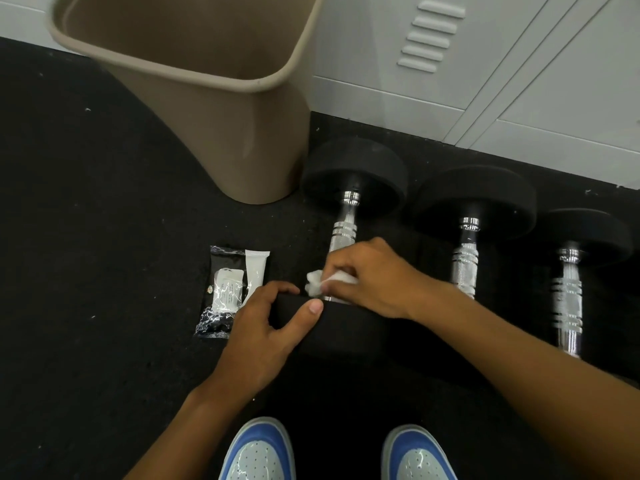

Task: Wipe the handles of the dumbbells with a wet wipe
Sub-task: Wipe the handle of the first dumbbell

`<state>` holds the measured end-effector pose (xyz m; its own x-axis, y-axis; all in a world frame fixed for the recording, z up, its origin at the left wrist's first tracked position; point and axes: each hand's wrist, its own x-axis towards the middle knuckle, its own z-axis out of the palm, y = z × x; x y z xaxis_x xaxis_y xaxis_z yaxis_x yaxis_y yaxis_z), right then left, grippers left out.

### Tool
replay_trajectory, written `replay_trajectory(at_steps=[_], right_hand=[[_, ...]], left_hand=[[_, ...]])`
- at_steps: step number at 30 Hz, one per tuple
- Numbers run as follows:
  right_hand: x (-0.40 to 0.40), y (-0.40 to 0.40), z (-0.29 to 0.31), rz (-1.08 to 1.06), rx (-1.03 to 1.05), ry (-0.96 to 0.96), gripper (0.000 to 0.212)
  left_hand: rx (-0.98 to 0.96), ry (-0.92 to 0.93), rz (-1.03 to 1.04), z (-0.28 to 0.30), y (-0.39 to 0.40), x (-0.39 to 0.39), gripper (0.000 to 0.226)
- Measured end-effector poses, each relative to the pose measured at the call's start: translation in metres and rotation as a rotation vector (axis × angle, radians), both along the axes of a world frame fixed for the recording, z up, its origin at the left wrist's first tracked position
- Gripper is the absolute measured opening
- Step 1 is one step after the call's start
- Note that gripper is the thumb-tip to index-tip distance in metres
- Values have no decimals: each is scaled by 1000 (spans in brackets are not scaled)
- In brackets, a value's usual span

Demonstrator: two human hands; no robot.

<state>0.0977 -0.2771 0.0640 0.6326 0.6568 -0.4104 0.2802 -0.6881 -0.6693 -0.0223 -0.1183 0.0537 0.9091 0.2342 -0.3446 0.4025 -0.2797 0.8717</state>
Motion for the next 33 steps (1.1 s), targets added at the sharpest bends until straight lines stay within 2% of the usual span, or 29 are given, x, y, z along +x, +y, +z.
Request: replay_trajectory(at_steps=[3,6,10,13,17,19,21,23,27,31,33], right_hand=[[7,-22,5,-29,-124,49,8],[8,-27,2,-232,-94,46,7],[-5,-17,-6,-517,0,306,1],[-15,-17,2,-382,-89,309,18],[-15,-17,13,-310,-144,250,14],[-14,-12,7,-388,-158,270,16],[-12,-6,0,-557,-126,338,23],[-11,-3,-5,-731,-62,346,19],[-25,-3,7,-695,-68,191,10],[-14,2,4,-728,-106,339,16],[-4,5,5,-816,-62,306,13]], left_hand=[[8,4,5,-2,0,-1,51],[11,5,0,-2,0,-1,53],[4,5,-8,-2,1,0,50],[0,3,9,-3,1,-1,50],[3,7,24,-3,-1,-1,52],[-3,10,28,-3,-2,-1,52],[-4,15,28,-3,-2,-1,53],[-5,18,23,-2,-1,-1,54],[-3,14,27,-3,-1,-2,54],[-21,14,28,-1,-2,-1,52],[-24,18,26,0,-2,0,54]])
